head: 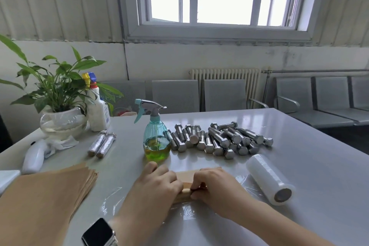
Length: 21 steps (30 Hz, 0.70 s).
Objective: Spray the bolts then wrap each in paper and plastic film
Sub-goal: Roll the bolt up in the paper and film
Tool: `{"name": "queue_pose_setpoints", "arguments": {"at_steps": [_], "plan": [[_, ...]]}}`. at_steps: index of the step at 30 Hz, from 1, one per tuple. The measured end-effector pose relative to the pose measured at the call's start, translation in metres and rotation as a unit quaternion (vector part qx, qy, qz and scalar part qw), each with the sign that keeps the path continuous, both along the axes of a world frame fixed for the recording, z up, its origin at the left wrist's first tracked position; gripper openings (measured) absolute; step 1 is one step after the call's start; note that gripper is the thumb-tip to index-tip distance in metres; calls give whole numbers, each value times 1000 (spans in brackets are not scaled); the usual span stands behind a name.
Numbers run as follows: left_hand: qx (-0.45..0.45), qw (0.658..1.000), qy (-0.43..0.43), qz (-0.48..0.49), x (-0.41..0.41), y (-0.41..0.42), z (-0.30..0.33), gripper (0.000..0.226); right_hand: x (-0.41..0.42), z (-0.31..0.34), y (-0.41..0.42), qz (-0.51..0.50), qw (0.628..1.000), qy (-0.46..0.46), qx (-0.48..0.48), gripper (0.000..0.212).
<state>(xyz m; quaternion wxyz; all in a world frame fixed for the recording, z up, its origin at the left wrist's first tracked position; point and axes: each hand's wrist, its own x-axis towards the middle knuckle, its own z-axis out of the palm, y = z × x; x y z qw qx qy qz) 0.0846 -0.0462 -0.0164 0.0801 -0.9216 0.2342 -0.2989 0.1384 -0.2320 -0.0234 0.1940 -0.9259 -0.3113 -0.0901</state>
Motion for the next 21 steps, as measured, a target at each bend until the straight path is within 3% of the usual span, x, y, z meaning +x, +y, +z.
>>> {"name": "queue_pose_setpoints", "arguments": {"at_steps": [2,6,10,12,16,21], "plan": [[-14,1000,10,-6,0,5,-5,16,0,2,0,-1,1000,6,1,14],[-36,998,43,-10,1,10,-2,32,1,8,1,10,999,37,-8,12],[-101,988,117,6,4,11,4,13,5,14,1,20,997,73,-26,13],[-141,979,144,30,8,12,4,14,9,18,0,30,994,93,-40,16],[-219,955,193,44,15,18,-1,24,15,28,5,62,982,121,-131,26],[-236,949,203,48,13,17,-1,18,27,42,14,80,953,184,-226,35]]}}
